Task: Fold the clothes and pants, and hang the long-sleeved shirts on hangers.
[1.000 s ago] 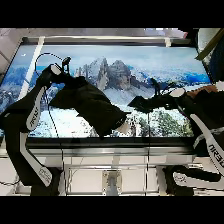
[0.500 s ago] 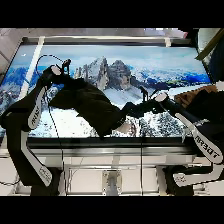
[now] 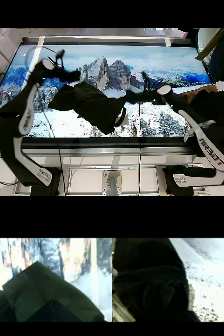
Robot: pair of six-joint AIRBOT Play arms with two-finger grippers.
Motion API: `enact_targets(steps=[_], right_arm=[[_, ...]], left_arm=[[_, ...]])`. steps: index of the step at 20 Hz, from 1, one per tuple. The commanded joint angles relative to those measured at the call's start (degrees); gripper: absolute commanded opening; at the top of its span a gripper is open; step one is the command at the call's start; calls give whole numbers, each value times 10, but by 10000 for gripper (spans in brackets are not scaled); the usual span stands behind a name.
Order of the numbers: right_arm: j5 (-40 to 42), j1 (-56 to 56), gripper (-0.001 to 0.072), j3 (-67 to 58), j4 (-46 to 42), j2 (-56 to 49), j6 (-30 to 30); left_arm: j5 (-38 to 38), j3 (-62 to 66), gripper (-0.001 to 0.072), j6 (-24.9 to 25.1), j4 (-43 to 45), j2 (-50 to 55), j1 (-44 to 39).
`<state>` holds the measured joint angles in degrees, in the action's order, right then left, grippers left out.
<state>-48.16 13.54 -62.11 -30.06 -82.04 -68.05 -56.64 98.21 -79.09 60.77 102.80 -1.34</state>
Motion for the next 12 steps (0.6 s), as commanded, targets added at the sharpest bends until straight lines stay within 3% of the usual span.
enact_targets(steps=[1, 4, 7, 8, 9, 10, 12], right_arm=[[-39, 0, 36, -80, -41, 72, 16], [-94, 0, 36, -151, -63, 144, 16], [-149, 0, 35, -184, -85, 183, -3], [-164, 0, 36, -184, -101, 185, -21], [-178, 1, 35, -184, -123, 184, -36], [-195, 0, 36, -184, -150, 177, -51], [-206, 1, 36, -182, -190, 163, -70]], left_arm=[[-20, 0, 10, 1, 10, -107, 27], [-54, 0, 11, 7, 10, -206, 45], [-104, 0, 15, 22, 10, -241, 46], [-138, -2, 163, 22, 10, -235, 43], [-167, -4, 531, 22, 10, -224, 41], [-186, -9, 716, 18, 10, -207, 38], [-206, -24, 710, -17, 9, -161, 36]])
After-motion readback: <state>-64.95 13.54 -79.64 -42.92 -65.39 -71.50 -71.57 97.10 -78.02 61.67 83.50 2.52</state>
